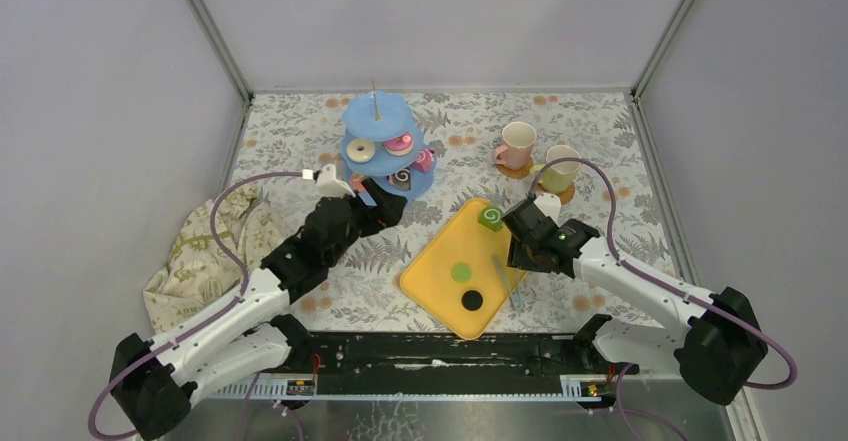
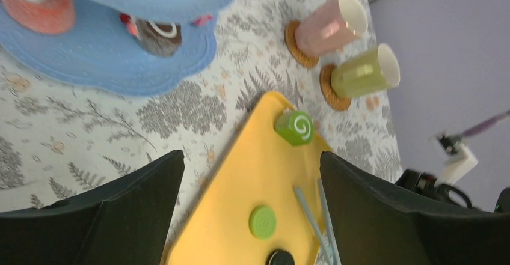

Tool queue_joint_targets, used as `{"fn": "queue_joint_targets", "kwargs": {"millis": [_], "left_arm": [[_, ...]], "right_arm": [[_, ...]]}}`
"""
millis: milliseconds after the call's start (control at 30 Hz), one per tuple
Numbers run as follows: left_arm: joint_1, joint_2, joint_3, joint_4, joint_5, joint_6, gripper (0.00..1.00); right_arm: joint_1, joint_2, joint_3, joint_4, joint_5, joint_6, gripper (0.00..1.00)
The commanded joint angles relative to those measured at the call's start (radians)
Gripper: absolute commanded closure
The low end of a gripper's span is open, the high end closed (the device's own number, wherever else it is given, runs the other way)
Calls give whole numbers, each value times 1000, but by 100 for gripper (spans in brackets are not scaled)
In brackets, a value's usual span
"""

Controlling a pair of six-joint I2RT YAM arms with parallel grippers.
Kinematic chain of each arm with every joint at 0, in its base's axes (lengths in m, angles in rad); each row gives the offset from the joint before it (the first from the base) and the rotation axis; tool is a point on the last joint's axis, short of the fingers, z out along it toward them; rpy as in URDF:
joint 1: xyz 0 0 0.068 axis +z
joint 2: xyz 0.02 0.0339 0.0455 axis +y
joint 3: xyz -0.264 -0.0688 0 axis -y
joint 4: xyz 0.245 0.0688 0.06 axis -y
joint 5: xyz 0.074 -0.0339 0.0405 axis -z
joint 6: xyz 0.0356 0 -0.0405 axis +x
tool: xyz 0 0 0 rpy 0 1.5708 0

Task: Serve the afternoon tea
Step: Adjust the tray at the center of the board.

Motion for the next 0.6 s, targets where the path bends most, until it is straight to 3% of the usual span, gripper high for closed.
{"fn": "queue_joint_targets", "kwargs": {"millis": [0, 200, 567], "left_arm": [[-112, 42, 28, -28, -133, -1, 10], [-220, 146, 27, -58, -193, -23, 11], [-236, 317, -28, -15, -196, -44, 18]], "right_arm": [[8, -12, -29, -22, 91, 152, 51], [7, -29, -94, -1, 137, 269, 49], [-5, -13, -149, 44, 207, 351, 48]]}}
